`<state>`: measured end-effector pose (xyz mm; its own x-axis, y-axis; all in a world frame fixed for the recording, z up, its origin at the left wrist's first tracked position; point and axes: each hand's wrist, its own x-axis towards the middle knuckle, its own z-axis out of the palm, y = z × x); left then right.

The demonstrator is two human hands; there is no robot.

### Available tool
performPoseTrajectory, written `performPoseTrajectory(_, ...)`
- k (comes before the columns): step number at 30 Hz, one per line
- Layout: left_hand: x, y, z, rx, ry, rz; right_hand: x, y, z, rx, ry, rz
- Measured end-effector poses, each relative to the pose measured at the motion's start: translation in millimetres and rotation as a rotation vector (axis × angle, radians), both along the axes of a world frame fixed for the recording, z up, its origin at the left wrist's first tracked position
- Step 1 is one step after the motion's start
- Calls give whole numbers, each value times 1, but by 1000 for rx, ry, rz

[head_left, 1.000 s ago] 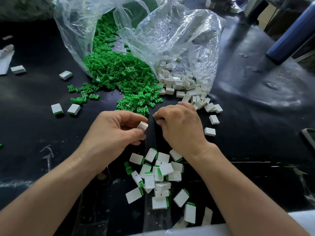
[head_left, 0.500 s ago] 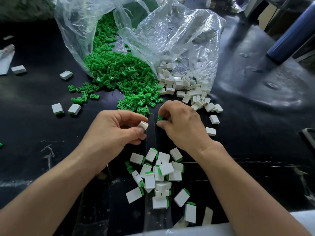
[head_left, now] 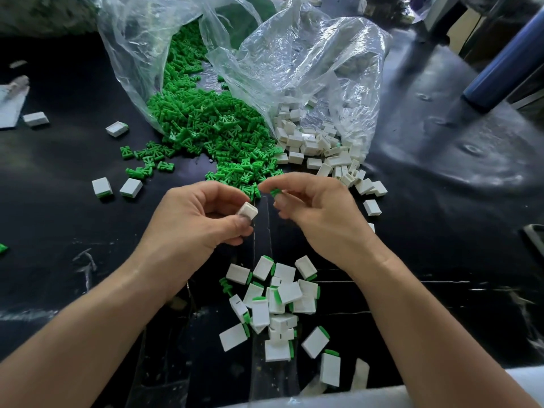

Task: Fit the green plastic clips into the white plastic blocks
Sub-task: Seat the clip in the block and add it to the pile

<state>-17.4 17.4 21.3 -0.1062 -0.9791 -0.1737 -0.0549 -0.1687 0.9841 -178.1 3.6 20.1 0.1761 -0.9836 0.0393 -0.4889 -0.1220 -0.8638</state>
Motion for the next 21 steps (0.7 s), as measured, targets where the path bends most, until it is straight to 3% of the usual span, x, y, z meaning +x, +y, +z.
performPoseTrajectory(21, 0, 0, 0, -24, -12, -12, 4, 3, -5, -99, 36, 31)
